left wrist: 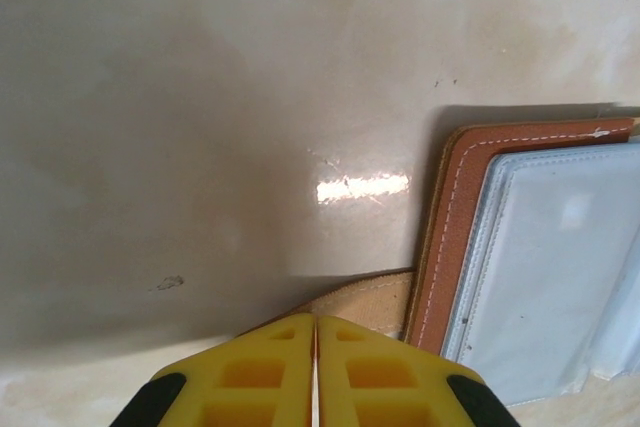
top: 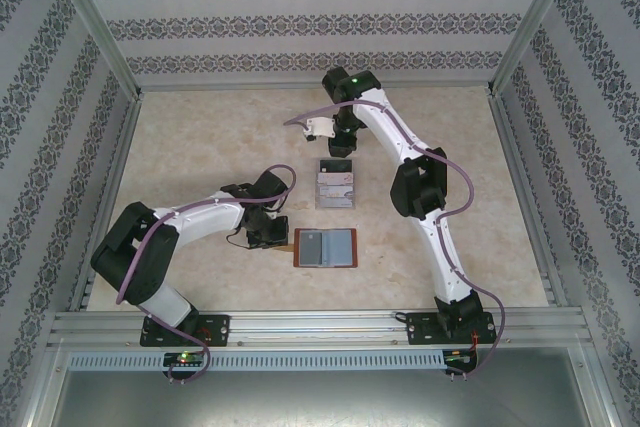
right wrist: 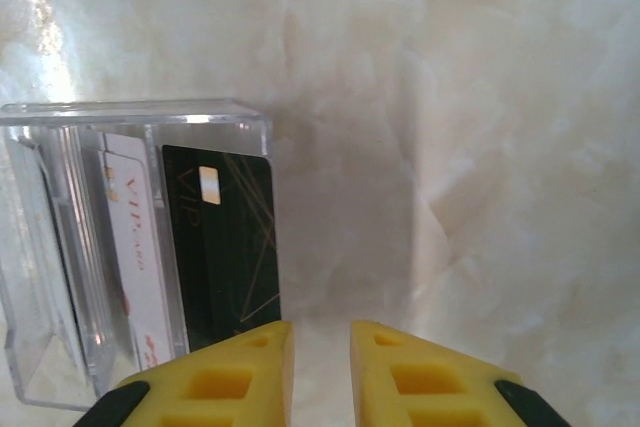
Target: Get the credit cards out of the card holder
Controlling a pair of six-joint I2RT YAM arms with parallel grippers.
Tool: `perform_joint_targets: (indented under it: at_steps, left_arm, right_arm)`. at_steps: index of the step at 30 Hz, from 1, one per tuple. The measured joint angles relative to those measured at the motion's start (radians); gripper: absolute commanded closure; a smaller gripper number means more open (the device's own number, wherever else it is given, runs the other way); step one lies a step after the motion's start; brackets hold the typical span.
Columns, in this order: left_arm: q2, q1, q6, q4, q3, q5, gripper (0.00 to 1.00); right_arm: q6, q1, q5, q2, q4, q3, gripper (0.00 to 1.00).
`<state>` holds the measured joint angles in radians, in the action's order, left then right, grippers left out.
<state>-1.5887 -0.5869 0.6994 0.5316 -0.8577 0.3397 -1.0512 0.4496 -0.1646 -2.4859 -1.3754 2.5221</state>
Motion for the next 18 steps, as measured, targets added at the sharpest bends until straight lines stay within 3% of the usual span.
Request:
perform_joint_targets:
  at_steps: [18]
  left_arm:
    - [-0.01, 0.0, 0.0, 0.0, 0.0, 0.006, 0.9]
  right_arm:
    - [0.008, 0.007, 0.01, 0.013, 0.075, -0.098, 0.71]
